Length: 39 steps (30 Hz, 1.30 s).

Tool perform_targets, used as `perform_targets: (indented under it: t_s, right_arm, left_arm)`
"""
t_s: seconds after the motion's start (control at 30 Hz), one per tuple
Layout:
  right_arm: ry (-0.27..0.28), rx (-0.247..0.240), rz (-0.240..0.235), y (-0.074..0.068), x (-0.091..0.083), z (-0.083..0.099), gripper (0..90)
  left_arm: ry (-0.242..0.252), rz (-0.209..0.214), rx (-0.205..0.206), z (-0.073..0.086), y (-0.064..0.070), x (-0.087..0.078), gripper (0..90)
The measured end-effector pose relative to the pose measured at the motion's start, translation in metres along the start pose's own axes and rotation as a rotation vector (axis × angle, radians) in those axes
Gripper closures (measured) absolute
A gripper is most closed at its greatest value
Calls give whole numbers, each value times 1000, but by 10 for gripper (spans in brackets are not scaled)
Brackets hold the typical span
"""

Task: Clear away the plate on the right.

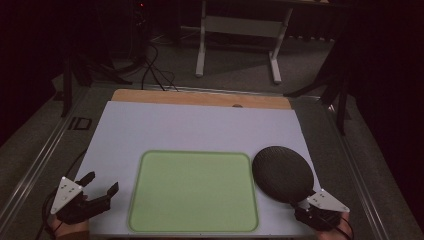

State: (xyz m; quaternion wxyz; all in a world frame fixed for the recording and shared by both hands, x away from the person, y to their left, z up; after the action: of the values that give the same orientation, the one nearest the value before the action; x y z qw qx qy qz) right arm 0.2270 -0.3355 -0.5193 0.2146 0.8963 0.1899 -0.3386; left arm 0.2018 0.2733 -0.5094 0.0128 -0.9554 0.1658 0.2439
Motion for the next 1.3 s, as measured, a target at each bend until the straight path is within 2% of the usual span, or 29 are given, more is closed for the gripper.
perform_targets:
  t_s: [0.17, 0.3, 0.5, 0.67, 0.9, 1.17, 1.3]
  right_arm:
    - [-27, -47, -5, 0, 1, 1, 360]
    - [-44, -81, -29, -2, 2, 2, 376]
    - [-88, -159, -47, -7, 6, 4, 403]
    - [-120, -225, -66, -9, 8, 2, 459]
    - [-172, -331, -68, -14, 10, -3, 498]
    - [-224, -447, -8, -23, 17, -4, 489]
    - [-250, -515, 56, -30, 22, -3, 504]
  left_arm:
    - [-1, -2, -10, 1, -1, 0, 153]
    - [-2, -3, -13, 1, -1, 1, 153]
    - [-1, -5, -19, 1, -3, 1, 153]
    - [3, -8, -31, 1, -4, 1, 154]
    - [1, -9, -34, 2, -5, 1, 155]
    - [1, -10, -38, 2, -5, 1, 156]
    - [2, -10, -38, 2, -5, 1, 156]
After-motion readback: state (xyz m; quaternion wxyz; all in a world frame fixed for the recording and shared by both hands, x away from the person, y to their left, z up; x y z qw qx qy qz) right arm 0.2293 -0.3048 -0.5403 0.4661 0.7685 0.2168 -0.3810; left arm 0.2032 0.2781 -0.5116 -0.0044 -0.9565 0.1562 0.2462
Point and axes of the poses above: each handheld gripper's, and its own axes: x roughly forward along the jaws, z roughly out of its underside, y roughly to its right, the point moved 3 cm from there along x, roughly forward along the jaws, and after that the axes turned 7 degrees about -y, right-handed, at the moved point
